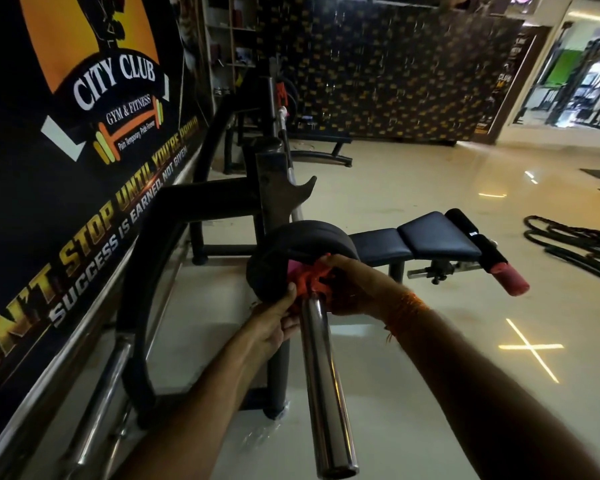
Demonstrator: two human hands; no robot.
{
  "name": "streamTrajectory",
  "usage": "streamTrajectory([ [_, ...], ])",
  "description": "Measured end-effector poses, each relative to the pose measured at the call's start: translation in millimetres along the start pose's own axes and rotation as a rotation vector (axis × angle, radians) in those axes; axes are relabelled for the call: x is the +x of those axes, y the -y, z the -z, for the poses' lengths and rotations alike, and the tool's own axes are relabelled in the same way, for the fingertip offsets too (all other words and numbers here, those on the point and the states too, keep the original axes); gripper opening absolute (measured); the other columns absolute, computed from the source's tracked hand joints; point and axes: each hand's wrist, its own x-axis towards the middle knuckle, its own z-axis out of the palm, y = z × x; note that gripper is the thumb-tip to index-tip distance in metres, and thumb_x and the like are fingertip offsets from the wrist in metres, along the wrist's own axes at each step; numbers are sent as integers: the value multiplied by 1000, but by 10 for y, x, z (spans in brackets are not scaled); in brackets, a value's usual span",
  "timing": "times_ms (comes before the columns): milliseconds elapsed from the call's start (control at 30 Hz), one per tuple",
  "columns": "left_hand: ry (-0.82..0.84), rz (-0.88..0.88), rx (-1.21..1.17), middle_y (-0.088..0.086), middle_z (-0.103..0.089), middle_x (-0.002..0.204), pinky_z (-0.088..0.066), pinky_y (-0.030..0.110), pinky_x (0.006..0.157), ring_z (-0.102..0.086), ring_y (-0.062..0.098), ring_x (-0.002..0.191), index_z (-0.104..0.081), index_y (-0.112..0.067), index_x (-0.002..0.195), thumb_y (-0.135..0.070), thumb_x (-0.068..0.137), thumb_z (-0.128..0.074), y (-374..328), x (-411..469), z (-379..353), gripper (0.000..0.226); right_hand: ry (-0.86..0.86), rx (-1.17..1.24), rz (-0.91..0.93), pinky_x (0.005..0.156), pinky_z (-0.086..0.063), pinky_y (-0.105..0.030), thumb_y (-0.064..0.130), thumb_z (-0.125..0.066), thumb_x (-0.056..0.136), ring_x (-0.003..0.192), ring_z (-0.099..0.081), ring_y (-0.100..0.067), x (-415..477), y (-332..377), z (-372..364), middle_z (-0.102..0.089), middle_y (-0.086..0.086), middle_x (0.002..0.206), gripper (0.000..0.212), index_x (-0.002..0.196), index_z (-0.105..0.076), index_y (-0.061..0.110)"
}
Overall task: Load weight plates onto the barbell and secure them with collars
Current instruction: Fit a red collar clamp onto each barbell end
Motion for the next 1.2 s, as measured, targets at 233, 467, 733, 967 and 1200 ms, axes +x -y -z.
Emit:
streamTrajectory([
  [233,33,27,39,16,-73,116,-54,40,83,-69,30,109,-58,-7,130,-40,82,-72,-73,29,34,60,213,275,18,90,-57,-36,44,-61,98,95,-69,-26,-60,-118,41,-71,-14,107,55,135,-56,4],
  [467,24,70,38,18,-73,109,-55,44,84,-71,32,101,-58,-6,129,-34,84,-72,-145,103,-1,55,239,353,50,85,-54,-33,39,-57,100,93,-66,-24,71,-267,175,-69,-12,104,34,118,-64,10],
  [733,7,79,36,16,-74,103,-59,38,75,-73,28,92,-60,-2,128,-35,88,-71,-127,72,-17,53,138,494,7,80,-53,-30,22,-69,92,83,-64,-21,194,-427,204,-67,-10,93,24,110,-63,6],
  [967,-25,84,94,19,-69,117,-49,48,103,-65,35,114,-57,-5,131,-34,94,-65,-170,3,-103,47,63,445,9,81,-57,-33,25,-67,94,85,-67,-23,128,-415,167,-69,-10,94,35,122,-59,6],
  [1200,-117,-26,345,6,-63,133,-42,52,109,-61,27,119,-54,-18,135,-59,81,-68,-212,-232,-147,69,-138,251,139,60,-61,-32,32,-65,97,95,-72,-31,-140,-422,-19,-69,-23,118,42,124,-58,0],
])
